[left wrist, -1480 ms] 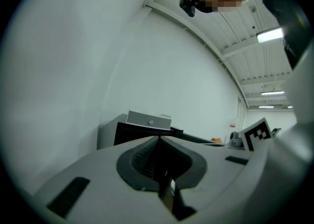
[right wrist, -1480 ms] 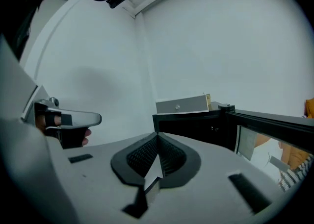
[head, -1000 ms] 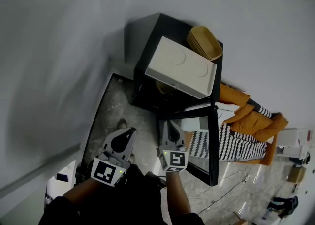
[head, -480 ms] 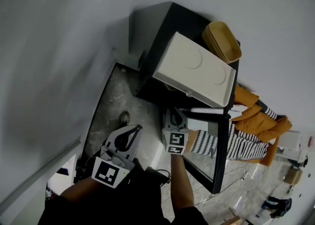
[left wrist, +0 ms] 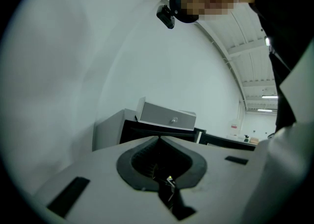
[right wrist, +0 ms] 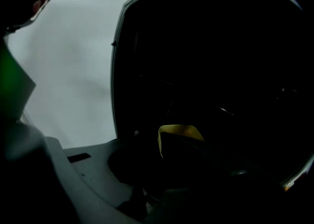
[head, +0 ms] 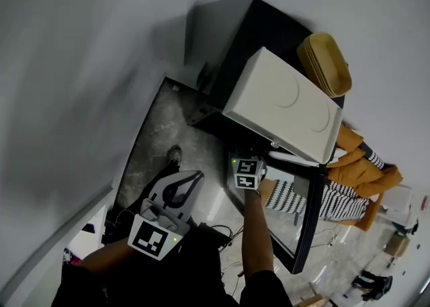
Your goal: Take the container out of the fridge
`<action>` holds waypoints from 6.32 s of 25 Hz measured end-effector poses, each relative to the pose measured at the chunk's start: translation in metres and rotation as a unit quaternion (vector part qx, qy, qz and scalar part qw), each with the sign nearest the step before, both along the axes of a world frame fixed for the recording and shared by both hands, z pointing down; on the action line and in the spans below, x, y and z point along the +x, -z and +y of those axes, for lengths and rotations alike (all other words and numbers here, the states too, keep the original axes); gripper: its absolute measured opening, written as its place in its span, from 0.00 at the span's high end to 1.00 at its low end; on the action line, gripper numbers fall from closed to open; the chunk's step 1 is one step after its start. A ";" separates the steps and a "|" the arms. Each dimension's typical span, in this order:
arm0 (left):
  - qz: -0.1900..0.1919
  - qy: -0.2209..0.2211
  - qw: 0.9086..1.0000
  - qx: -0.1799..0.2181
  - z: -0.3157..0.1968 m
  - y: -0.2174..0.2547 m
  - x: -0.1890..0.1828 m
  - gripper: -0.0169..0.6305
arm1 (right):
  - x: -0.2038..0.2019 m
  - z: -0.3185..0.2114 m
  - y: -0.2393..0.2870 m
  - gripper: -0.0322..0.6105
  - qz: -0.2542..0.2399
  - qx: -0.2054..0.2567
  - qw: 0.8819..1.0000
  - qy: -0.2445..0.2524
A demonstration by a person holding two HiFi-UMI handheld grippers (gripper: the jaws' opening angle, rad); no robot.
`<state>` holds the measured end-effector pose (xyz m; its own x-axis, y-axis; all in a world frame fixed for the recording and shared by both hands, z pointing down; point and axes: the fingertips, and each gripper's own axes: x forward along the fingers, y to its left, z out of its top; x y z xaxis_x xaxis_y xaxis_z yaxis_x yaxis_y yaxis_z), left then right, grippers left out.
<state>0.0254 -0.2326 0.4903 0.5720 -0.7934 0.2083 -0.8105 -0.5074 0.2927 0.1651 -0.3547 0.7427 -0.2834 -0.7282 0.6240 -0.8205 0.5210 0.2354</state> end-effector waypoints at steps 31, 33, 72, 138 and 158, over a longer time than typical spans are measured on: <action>0.004 0.007 1.000 -0.030 -0.020 -0.028 -0.021 0.96 | 0.010 -0.044 -0.112 0.89 0.212 -0.105 0.962 0.133; 0.006 0.010 0.999 -0.032 -0.020 -0.028 -0.022 0.96 | 0.010 -0.044 -0.113 0.89 0.220 -0.107 0.959 0.141; 0.024 0.028 0.999 -0.004 0.036 0.001 -0.021 0.96 | -0.005 0.025 -0.077 0.93 0.218 -0.108 0.950 0.197; -0.002 0.016 0.999 0.047 0.236 0.060 -0.064 0.96 | -0.060 0.403 0.134 0.93 0.159 -0.146 0.945 0.246; -0.007 0.009 0.999 0.050 0.271 0.048 -0.067 0.96 | -0.075 0.497 0.218 0.93 0.170 -0.133 0.931 0.293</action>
<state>-0.0416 0.0389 0.4421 0.5545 -0.8211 0.1354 -0.8237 -0.5185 0.2293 0.0904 0.1420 0.5251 -0.3366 -0.3173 0.8866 -0.2778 0.9331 0.2285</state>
